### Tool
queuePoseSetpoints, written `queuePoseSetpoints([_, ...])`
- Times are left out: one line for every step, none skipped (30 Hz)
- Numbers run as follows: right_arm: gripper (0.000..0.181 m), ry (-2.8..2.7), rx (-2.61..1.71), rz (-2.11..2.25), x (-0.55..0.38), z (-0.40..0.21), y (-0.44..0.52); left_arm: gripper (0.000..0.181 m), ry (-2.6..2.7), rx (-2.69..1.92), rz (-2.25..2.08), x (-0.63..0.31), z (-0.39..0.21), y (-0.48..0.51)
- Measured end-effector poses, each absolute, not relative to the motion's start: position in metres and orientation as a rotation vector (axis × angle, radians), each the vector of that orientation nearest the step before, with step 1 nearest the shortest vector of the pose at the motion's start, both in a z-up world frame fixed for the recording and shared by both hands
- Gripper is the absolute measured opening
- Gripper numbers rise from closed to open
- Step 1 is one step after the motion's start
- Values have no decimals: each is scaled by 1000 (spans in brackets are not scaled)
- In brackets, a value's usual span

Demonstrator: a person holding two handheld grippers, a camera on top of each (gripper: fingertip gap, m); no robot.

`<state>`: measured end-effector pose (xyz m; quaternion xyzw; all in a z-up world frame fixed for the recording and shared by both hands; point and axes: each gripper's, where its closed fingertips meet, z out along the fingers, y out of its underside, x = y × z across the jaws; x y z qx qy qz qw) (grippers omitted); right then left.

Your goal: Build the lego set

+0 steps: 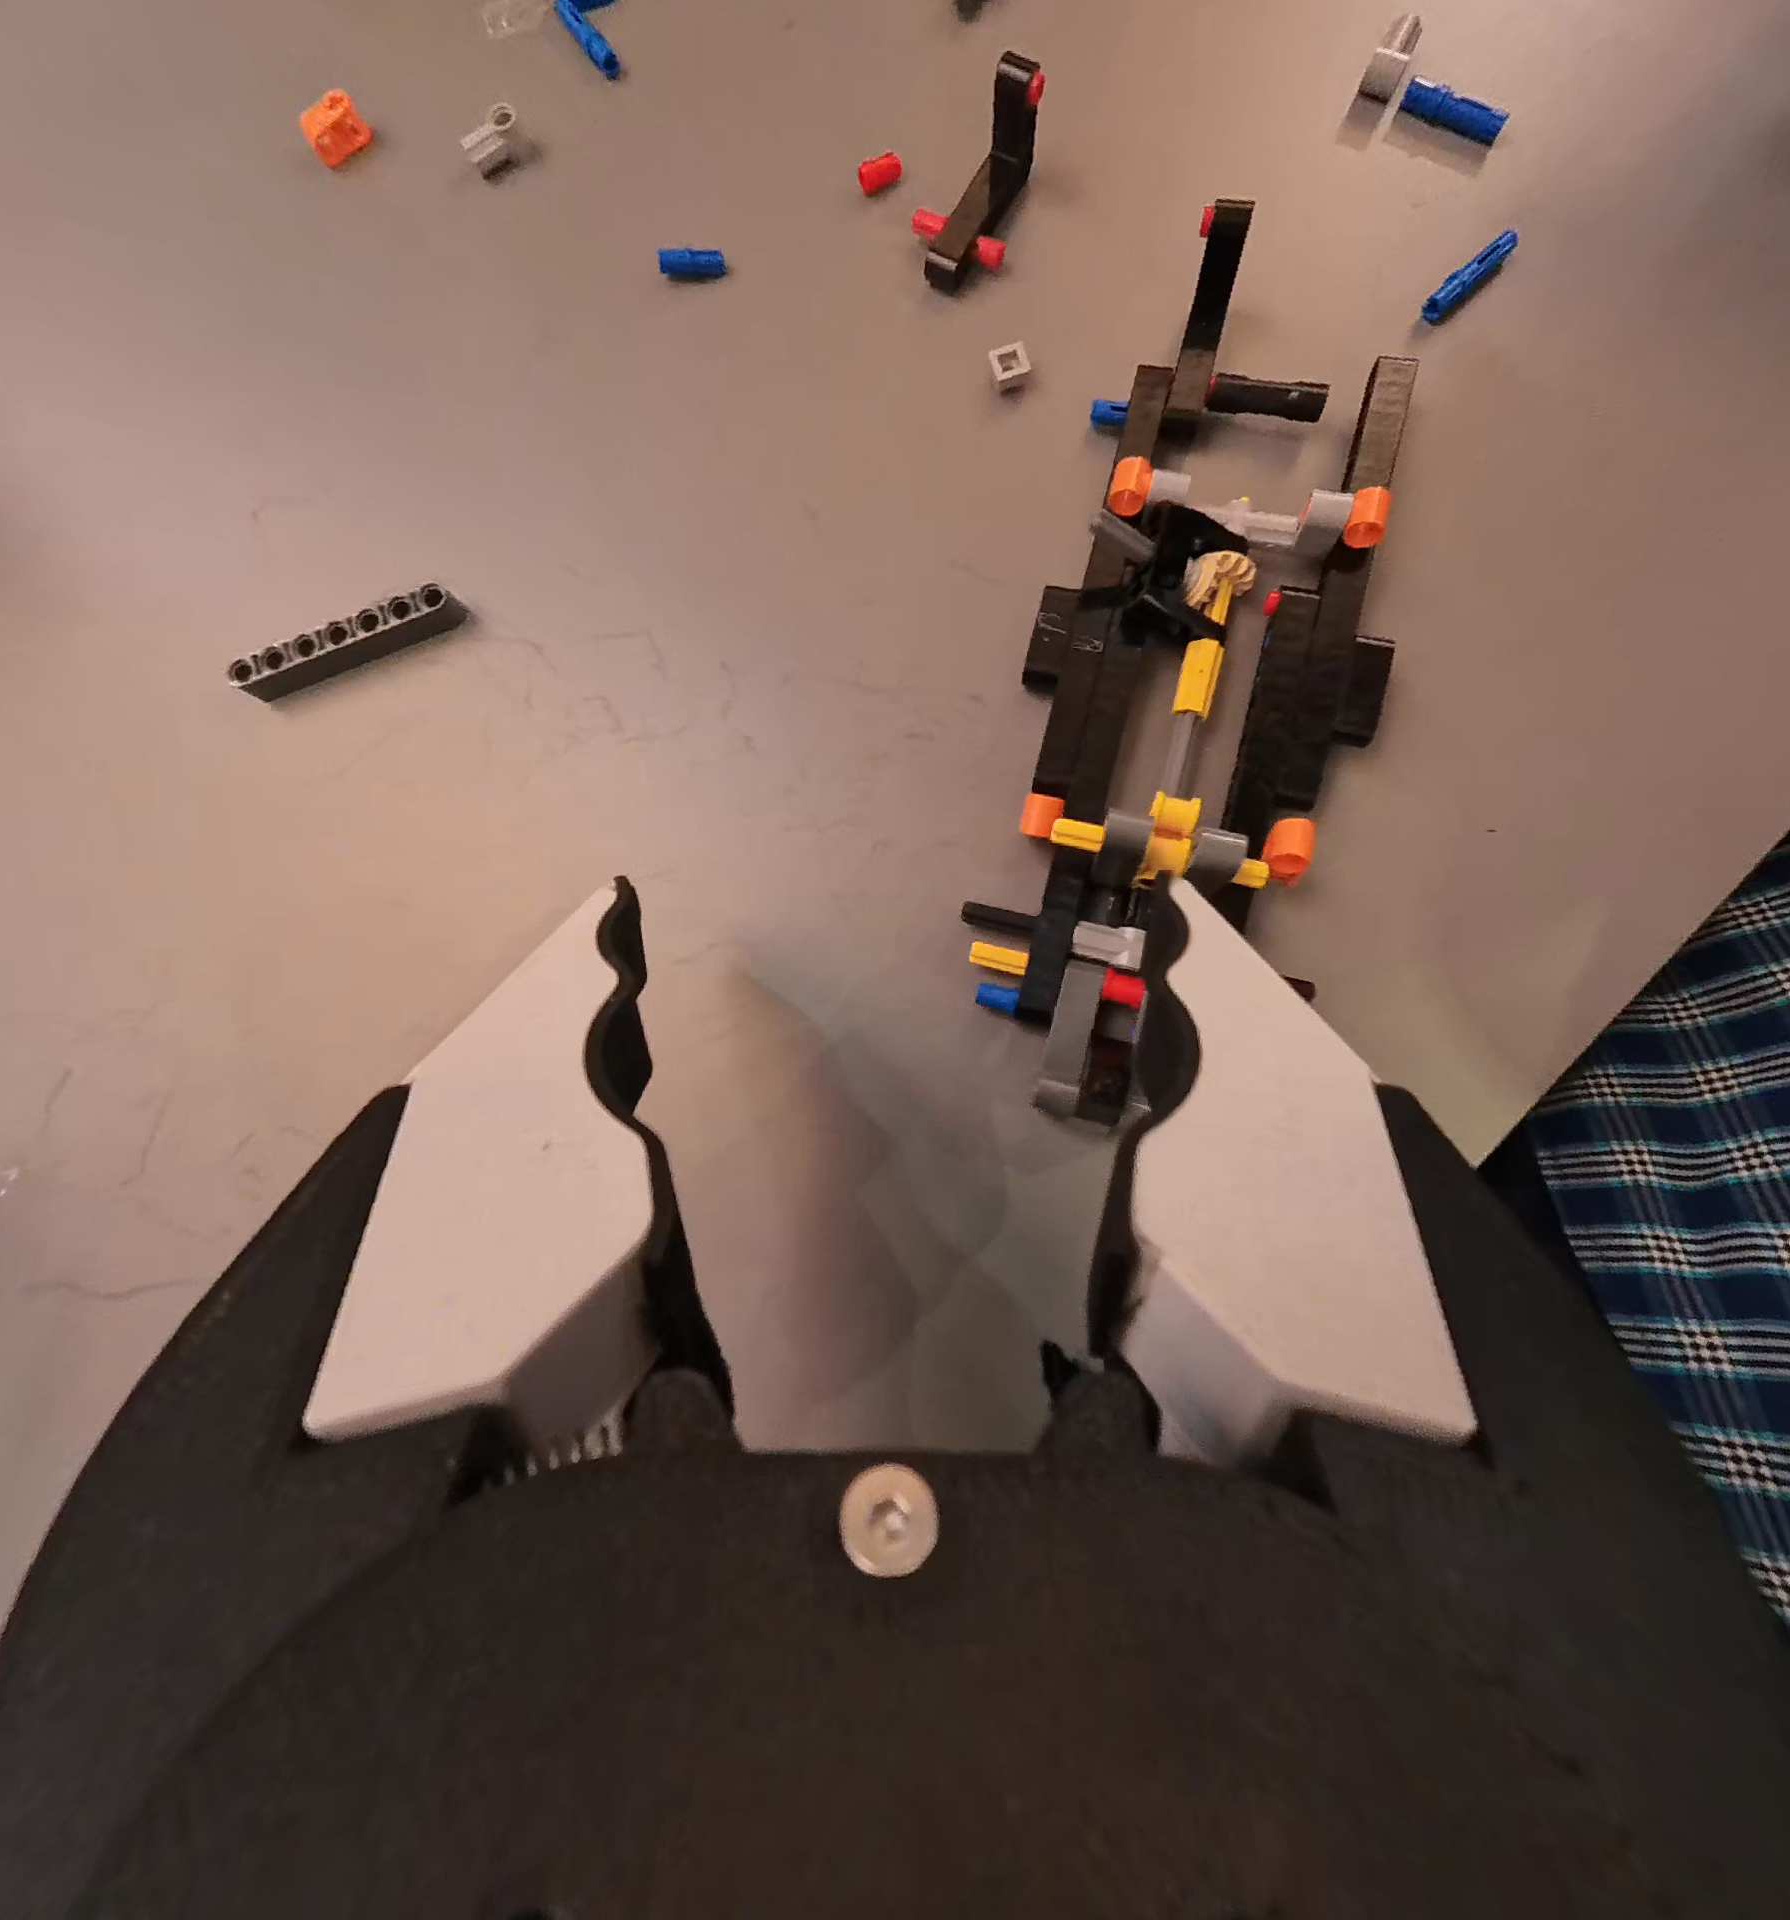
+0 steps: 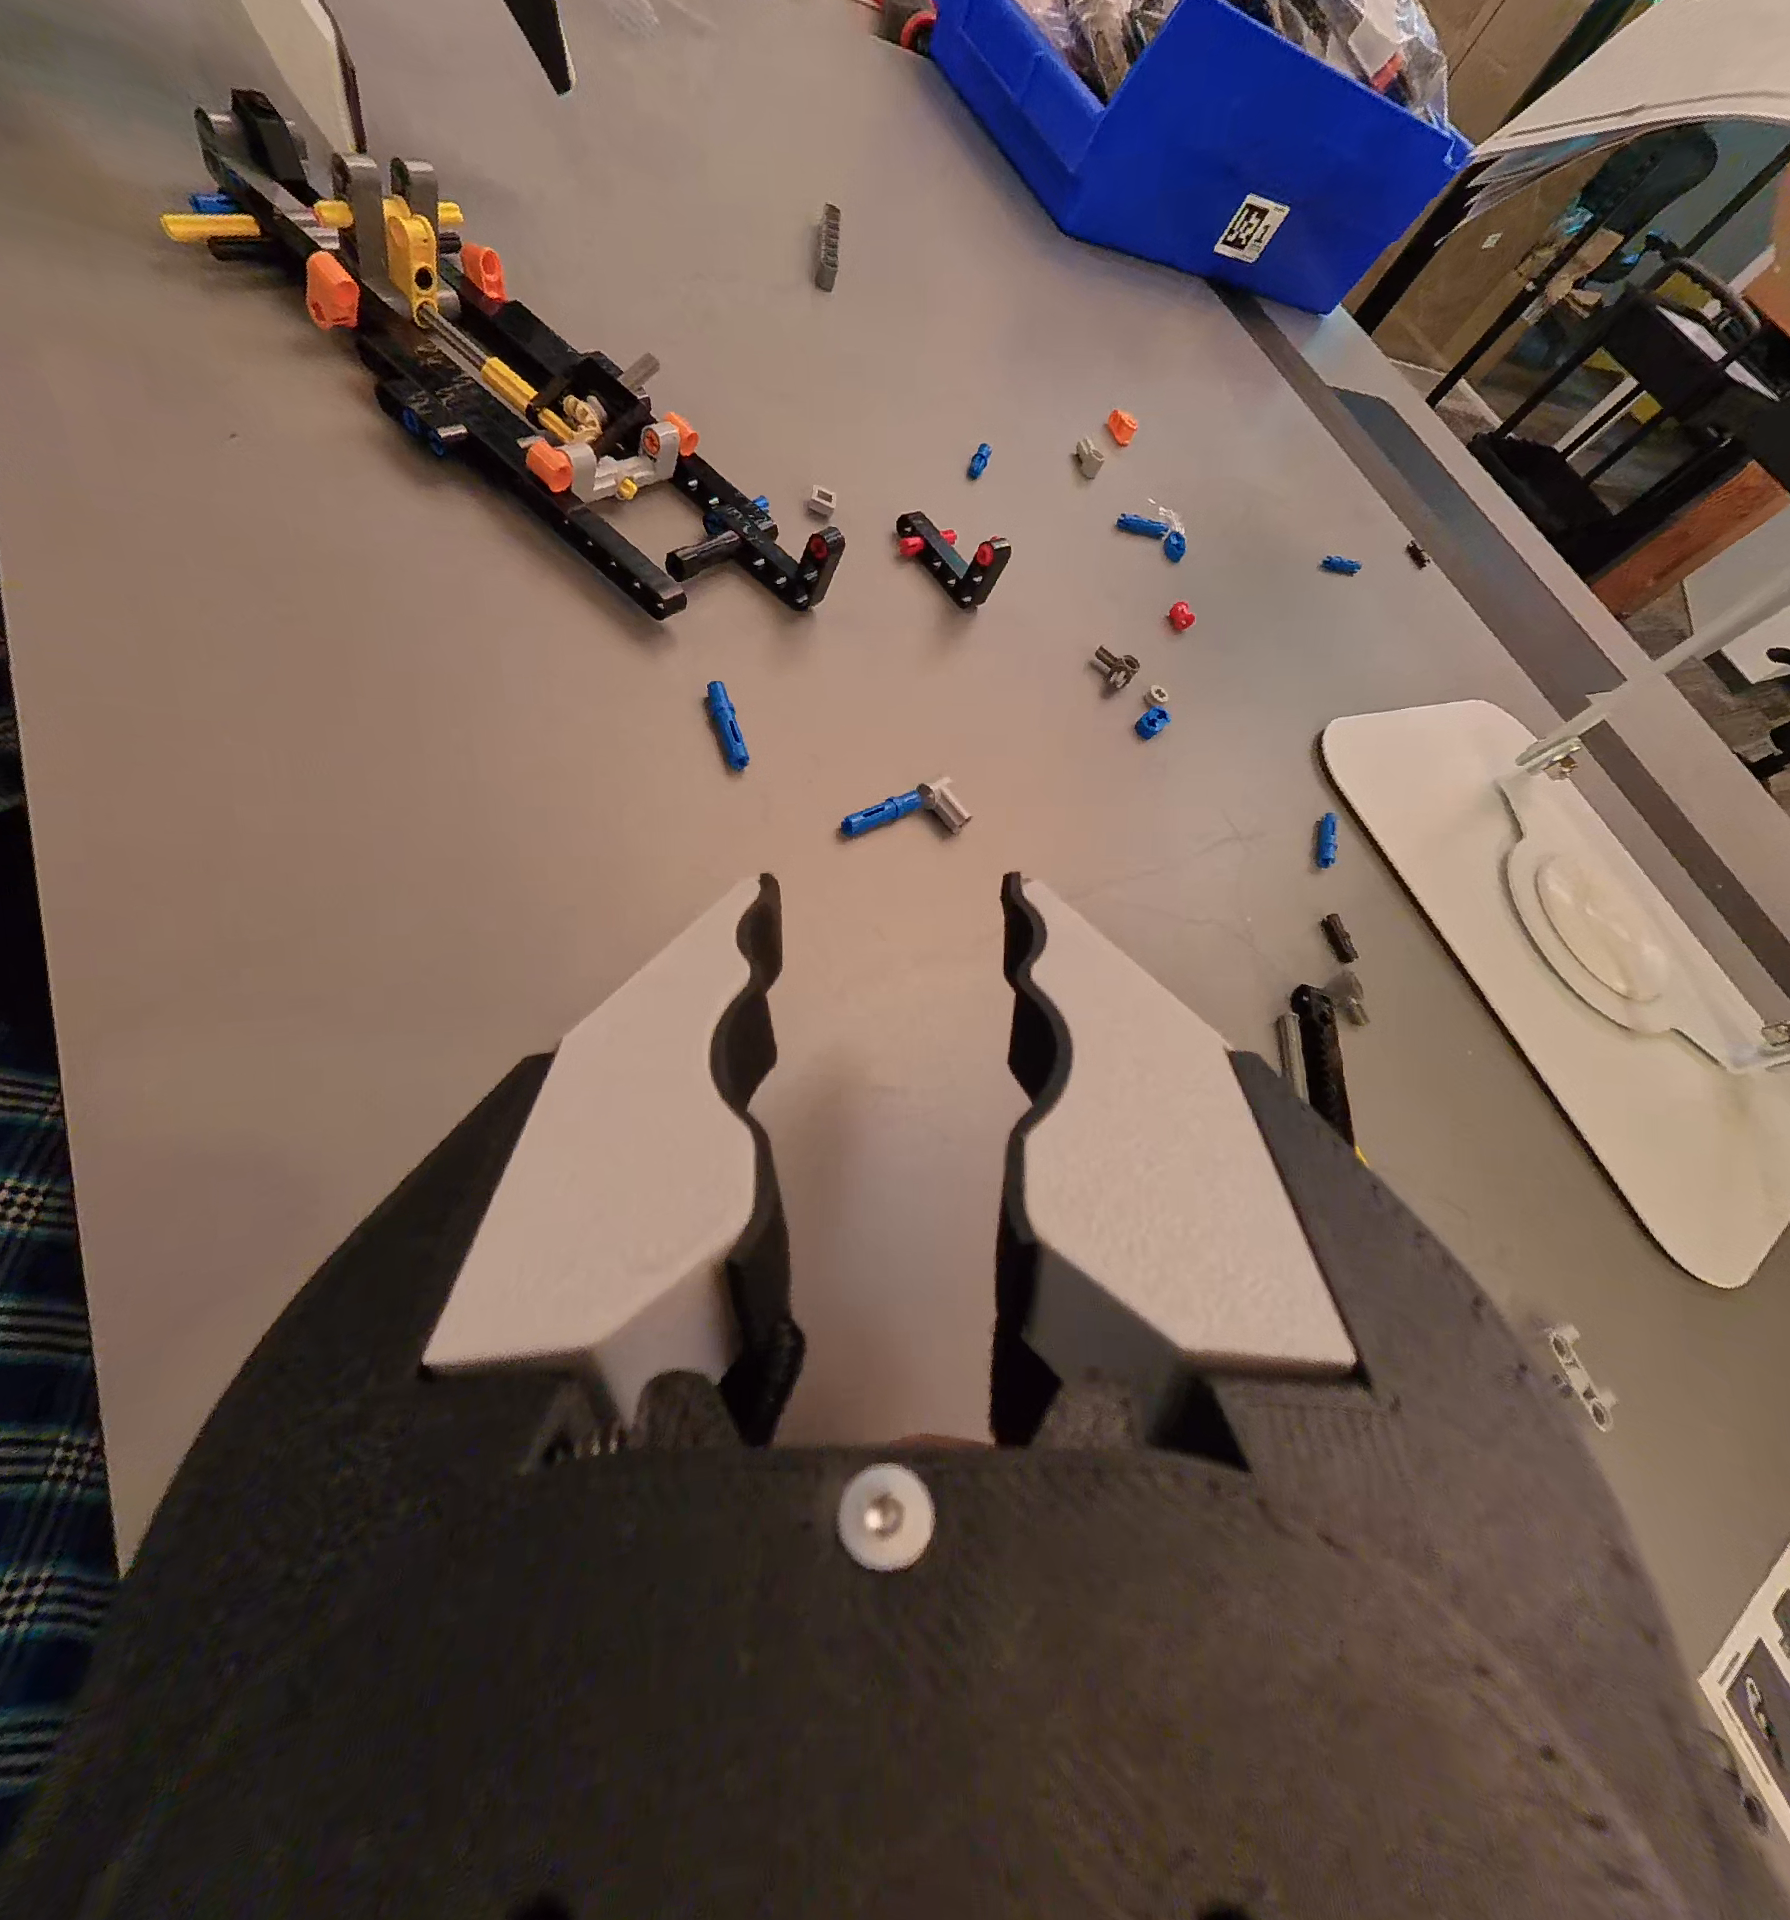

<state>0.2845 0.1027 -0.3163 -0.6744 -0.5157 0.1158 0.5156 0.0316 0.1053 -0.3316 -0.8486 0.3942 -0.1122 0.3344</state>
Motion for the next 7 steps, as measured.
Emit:
queuePoseSetpoints([41, -1241, -1620, 277, 284, -317, 103, 94, 1025, -2213, -291, 31, -331, 106])
queuePoseSetpoints([41, -1243, -1621, 276, 284, -317, 102, 94, 1020, -2211, -292, 31, -331, 107])
queuePoseSetpoints([40, -1244, -1621, 275, 284, -317, 102, 94, 1015, -2208, -294, 31, -330, 108])
queuePoseSetpoints([40, -1245, -1621, 275, 284, -317, 102, 94, 1009, -2205, -294, 31, -329, 109])
queuePoseSetpoints([40, -1245, -1621, 275, 284, -317, 102, 94, 1006, -2204, -291, 31, -328, 109])
queuePoseSetpoints([40, -1245, -1620, 275, 284, -317, 102, 94, 1005, -2203, -287, 30, -328, 110])
queuePoseSetpoints([40, -1245, -1620, 275, 284, -317, 102, 94, 1003, -2203, -286, 30, -328, 110])
